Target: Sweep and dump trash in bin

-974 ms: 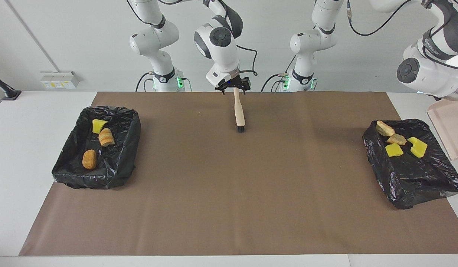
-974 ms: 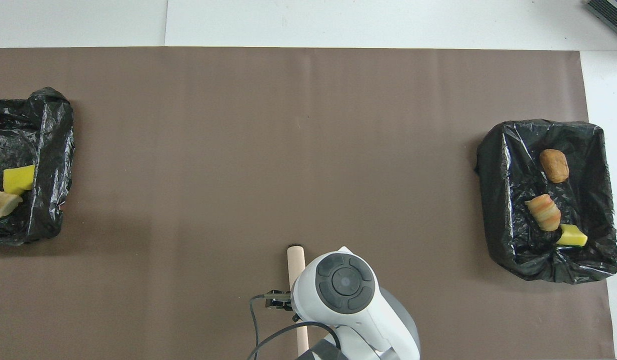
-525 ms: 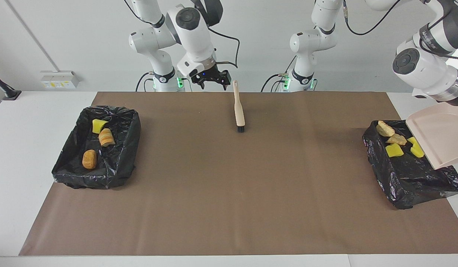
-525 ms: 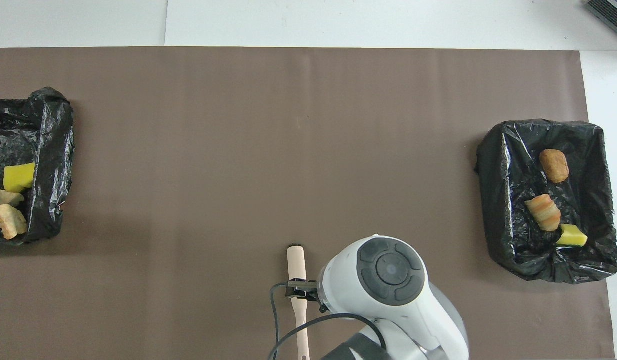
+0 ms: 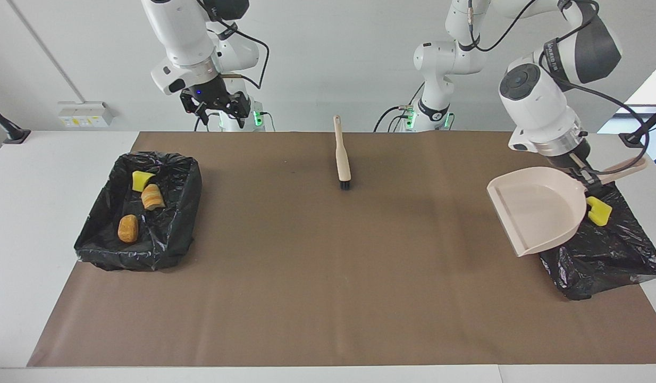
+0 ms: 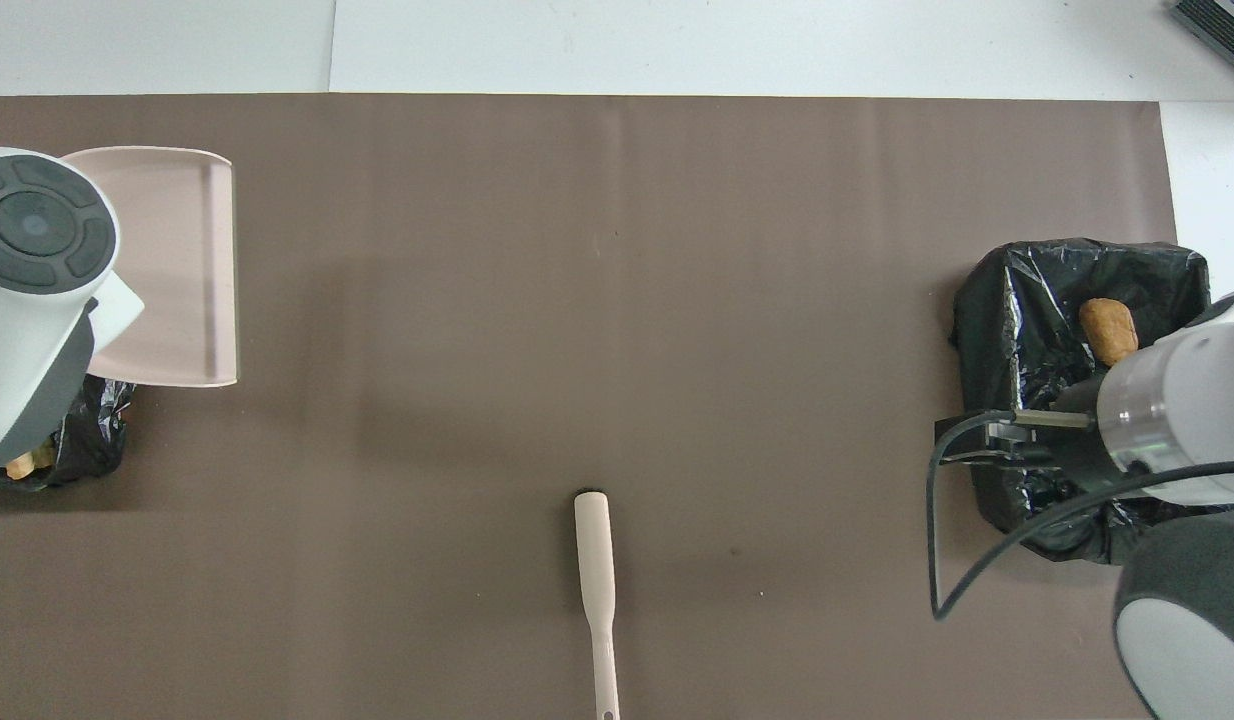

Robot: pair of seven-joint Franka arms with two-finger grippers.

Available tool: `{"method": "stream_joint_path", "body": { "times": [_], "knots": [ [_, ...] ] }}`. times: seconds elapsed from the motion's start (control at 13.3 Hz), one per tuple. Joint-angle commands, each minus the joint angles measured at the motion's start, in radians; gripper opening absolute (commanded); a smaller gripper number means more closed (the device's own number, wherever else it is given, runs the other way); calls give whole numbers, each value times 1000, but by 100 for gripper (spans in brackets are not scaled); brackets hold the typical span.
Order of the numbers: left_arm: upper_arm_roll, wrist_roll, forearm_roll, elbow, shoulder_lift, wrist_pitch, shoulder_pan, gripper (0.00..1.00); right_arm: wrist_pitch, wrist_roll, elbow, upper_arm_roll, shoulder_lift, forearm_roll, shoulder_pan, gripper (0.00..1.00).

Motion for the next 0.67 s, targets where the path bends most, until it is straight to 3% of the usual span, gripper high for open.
{"method": "stream_joint_path", "body": {
  "times": [0.0, 0.22, 0.37, 0.6],
  "knots": [
    [19, -174, -122, 69, 62, -145, -131, 0, -7, -185, 58, -85, 37, -55, -17, 100],
    [19, -470, -295, 204, 201, -263, -241, 0, -24, -279, 203, -140, 128, -56, -15, 100],
    [19, -668, -406, 225, 241, -259, -271, 0, -22, -267, 216, -146, 133, -46, -17, 100],
    [20, -943, -576, 368, 356, -265, -327, 0, -28, -207, 202, -145, 116, -41, -15, 100]
  ]
}}
